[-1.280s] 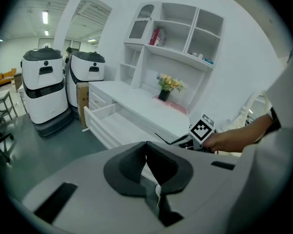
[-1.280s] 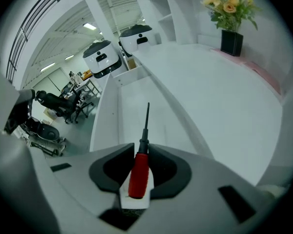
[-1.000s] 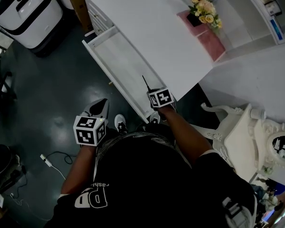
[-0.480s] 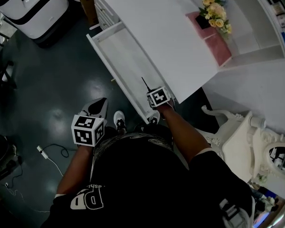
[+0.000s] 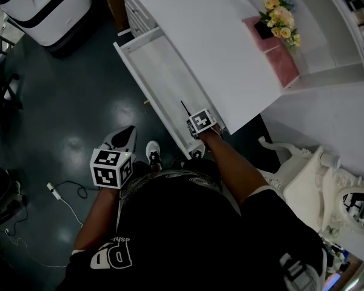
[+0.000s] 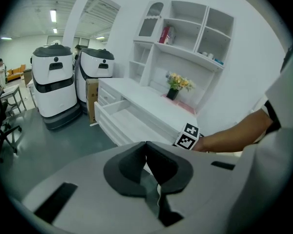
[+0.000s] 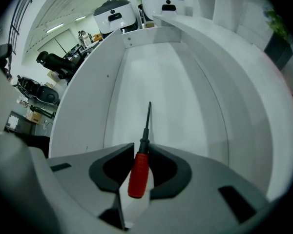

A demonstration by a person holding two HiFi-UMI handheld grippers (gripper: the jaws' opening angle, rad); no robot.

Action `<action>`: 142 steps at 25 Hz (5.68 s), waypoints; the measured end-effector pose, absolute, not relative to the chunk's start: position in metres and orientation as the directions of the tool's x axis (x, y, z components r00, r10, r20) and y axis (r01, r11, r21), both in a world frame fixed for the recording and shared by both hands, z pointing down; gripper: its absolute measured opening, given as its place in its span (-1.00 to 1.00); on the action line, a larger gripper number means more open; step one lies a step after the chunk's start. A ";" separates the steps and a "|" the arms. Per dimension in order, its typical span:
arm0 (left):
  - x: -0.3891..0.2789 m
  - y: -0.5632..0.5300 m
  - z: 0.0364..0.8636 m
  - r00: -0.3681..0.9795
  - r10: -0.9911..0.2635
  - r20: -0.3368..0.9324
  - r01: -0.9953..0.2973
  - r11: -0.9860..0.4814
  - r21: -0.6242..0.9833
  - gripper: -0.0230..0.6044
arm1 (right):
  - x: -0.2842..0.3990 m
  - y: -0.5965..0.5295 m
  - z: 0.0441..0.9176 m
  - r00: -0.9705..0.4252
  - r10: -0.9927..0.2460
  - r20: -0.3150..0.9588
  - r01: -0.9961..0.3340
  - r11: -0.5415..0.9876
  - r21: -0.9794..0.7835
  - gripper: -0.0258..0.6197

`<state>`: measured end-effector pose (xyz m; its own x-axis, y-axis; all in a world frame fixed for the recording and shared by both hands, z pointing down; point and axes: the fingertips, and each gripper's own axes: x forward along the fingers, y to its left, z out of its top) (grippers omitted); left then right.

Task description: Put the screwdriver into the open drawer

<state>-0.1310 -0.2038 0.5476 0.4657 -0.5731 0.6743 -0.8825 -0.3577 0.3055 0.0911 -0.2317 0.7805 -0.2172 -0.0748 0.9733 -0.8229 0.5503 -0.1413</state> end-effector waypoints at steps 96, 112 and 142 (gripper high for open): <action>-0.091 -0.196 0.523 0.648 -0.493 0.581 -0.737 -0.599 0.312 -0.88 | 0.079 -0.209 0.648 -0.362 -0.459 0.812 -0.922 0.304 -0.240 -0.61; -0.056 -0.187 0.501 0.722 -0.419 0.550 -0.639 -0.709 0.298 -0.88 | 0.084 -0.179 0.541 -0.409 -0.691 0.596 -0.909 0.249 -0.335 -0.89; 0.026 -0.045 0.454 0.787 -0.369 0.495 -0.549 -0.784 0.289 -0.88 | 0.142 -0.012 0.464 -0.364 -0.844 0.394 -0.904 0.218 -0.368 -0.89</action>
